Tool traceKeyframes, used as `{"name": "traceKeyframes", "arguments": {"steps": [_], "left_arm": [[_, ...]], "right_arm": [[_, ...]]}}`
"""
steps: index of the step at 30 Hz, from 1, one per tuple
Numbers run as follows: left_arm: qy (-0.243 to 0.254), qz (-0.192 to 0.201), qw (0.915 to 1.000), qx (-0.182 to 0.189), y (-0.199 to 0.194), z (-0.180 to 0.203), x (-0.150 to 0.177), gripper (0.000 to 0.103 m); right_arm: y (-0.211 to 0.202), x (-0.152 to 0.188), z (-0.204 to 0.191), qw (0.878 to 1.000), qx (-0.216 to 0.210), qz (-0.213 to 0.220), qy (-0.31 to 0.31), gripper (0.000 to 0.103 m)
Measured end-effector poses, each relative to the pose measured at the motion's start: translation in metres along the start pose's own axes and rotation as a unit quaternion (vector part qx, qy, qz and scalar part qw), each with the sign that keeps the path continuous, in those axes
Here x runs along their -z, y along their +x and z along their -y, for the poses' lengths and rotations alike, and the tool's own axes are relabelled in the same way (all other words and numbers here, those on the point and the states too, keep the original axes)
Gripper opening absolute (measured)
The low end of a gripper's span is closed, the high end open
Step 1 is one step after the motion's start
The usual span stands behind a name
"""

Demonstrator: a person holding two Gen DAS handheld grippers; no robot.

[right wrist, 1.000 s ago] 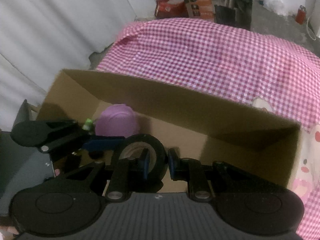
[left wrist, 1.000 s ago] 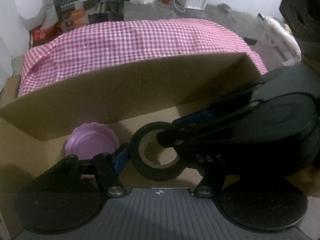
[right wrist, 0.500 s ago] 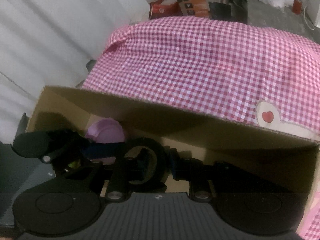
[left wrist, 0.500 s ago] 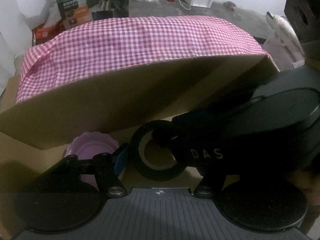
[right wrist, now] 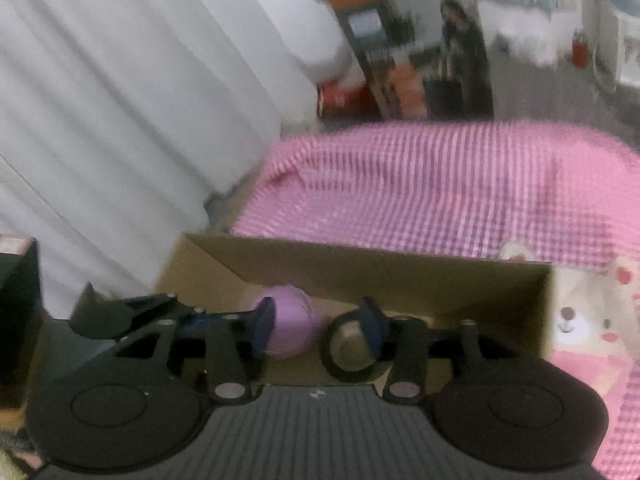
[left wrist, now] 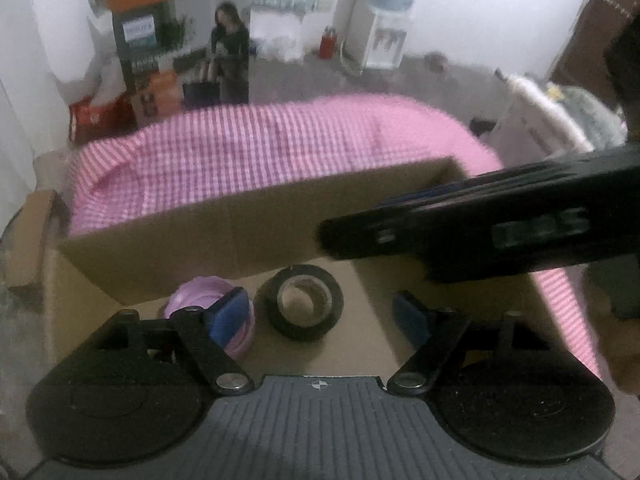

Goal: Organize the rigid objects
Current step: 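Open the right gripper to release the tape roll in the box, then move the right gripper to the gold-lidded jar and grasp it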

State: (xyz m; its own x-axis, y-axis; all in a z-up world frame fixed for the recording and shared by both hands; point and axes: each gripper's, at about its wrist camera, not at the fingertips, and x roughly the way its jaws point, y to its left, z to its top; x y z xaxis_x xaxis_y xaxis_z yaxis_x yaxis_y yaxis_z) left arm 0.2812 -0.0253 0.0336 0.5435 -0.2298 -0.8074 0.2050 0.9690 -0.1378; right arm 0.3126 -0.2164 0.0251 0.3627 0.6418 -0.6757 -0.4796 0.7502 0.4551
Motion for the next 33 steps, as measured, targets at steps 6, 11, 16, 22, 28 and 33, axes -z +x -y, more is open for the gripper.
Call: {"name": "traceKeyframes", "arguments": {"steps": [6, 11, 16, 22, 28, 33], "left_arm": [[0.014, 0.067, 0.9975, 0.015, -0.066, 0.005, 0.024, 0.084], [0.006, 0.108, 0.9932, 0.041, -0.111, 0.006, 0.055, 0.093], [0.012, 0.121, 0.9899, 0.072, -0.138, 0.007, 0.094, 0.103], [0.004, 0.12, 0.9879, 0.098, -0.145, 0.01, 0.15, 0.103], [-0.008, 0.148, 0.9849, 0.09, -0.137, 0.016, 0.193, 0.103], [-0.01, 0.154, 0.9829, 0.101, -0.119, 0.016, 0.211, 0.103]], "right_arm": [[-0.083, 0.036, -0.024, 0.996, -0.006, 0.086, -0.013, 0.071], [-0.141, 0.086, -0.048, 0.99, 0.005, 0.14, -0.033, 0.09], [-0.179, 0.146, -0.07, 0.984, 0.005, 0.173, -0.045, 0.101], [-0.184, 0.208, -0.075, 0.984, -0.018, 0.178, -0.011, 0.101], [-0.156, 0.246, -0.065, 0.986, -0.048, 0.151, 0.048, 0.101], [-0.127, 0.255, -0.053, 0.986, -0.062, 0.125, 0.093, 0.1]]}}
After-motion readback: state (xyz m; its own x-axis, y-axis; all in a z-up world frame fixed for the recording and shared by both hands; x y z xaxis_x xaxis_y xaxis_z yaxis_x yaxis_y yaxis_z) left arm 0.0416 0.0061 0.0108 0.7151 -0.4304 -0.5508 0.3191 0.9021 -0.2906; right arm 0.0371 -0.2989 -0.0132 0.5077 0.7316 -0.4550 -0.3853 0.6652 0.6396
